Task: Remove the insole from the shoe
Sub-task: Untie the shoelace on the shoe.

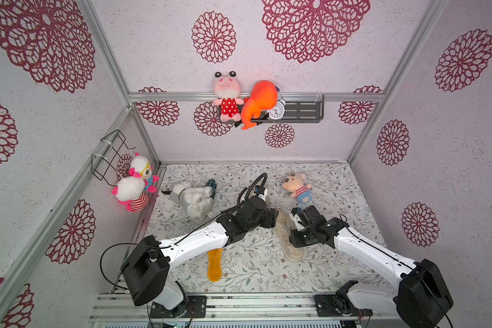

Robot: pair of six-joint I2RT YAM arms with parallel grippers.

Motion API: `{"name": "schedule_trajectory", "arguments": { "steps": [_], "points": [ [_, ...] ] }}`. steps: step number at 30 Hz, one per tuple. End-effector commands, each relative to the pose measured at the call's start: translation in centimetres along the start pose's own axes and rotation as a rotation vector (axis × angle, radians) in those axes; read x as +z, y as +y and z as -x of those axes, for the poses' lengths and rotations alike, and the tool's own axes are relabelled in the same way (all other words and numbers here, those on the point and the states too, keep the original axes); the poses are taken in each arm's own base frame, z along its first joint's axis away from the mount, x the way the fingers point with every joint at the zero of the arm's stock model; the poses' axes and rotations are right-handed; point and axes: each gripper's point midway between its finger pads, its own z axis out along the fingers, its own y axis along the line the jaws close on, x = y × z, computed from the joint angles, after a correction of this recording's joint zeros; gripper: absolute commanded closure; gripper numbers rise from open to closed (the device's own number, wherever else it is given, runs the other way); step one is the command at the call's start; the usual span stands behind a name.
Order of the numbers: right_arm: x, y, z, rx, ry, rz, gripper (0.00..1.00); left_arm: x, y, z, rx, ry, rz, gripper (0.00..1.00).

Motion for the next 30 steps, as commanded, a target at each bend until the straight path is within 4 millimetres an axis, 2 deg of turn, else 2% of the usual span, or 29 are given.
{"name": "schedule_trajectory", "arguments": {
  "steps": [1,3,9,14,18,24,30],
  "points": [
    [-0.7,0.2,1.2,-0.028,-0.025,-0.007,0.71,-0.6,-0.2,1.8,-0.026,-0.064,-0.016,0.31],
    [-0.4,-0.3,1.2,-0.031,-0.014,-0.036,0.71,-0.7,-0.1,1.8,-0.032,-0.069,-0.012,0.31],
    [0.2,-0.6,1.6,-0.04,0.002,-0.066,0.83,-0.9,0.3,1.9,-0.054,-0.09,-0.001,0.31],
    [-1.1,-0.2,2.5,-0.03,-0.024,-0.056,0.98,-1.3,0.7,2.0,-0.052,-0.101,0.011,0.31],
    [-2.7,0.2,2.7,0.001,-0.013,-0.053,1.0,-1.6,0.5,1.9,-0.016,-0.107,0.003,0.32],
    [-4.0,0.6,1.6,0.12,0.106,-0.061,1.0,-0.5,-0.3,-0.6,0.14,-0.074,-0.02,0.32],
    [-4.6,2.3,2.0,0.213,0.14,0.012,1.0,0.9,-1.1,-3.7,0.19,0.023,-0.093,0.33]
  ]
}}
